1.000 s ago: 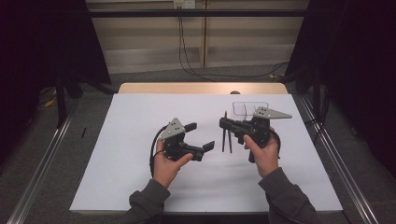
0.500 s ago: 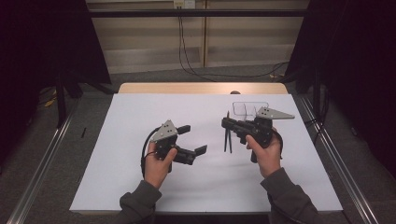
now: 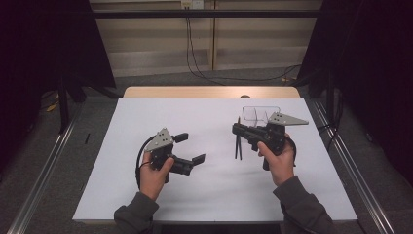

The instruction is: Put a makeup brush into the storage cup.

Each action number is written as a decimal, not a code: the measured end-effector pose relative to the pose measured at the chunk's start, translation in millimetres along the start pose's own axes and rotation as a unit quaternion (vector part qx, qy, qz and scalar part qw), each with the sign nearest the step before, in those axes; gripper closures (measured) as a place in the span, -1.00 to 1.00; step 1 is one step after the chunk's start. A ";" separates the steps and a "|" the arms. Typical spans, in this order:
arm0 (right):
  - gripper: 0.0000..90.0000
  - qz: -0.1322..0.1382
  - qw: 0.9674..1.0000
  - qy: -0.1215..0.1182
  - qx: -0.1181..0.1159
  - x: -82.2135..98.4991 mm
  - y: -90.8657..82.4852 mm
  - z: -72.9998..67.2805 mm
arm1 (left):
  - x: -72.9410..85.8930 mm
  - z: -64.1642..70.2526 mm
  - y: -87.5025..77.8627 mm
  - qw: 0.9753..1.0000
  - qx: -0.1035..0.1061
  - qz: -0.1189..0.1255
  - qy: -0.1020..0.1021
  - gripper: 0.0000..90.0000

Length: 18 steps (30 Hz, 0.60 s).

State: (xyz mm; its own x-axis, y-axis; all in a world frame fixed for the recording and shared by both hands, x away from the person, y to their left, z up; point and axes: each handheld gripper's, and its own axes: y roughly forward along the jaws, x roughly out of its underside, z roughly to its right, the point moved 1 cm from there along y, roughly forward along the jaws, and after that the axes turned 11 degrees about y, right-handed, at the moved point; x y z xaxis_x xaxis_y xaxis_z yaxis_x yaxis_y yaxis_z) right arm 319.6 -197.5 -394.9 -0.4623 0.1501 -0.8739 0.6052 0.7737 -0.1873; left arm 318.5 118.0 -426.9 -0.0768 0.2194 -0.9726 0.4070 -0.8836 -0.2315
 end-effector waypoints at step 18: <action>0.86 0.003 1.000 -0.014 0.007 -4.1 -5.7 -0.2 | 10.2 -4.5 -22.1 1.000 -0.014 0.009 -0.016 -0.98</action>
State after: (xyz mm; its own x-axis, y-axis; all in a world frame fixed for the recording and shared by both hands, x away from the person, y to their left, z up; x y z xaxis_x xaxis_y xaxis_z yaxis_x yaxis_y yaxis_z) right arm 318.0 -202.3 -390.2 -0.4412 0.1369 -0.8869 0.6171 0.7639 -0.1890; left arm 312.8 141.6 -431.5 -0.0983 0.1900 -0.9769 0.4341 -0.8751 -0.2139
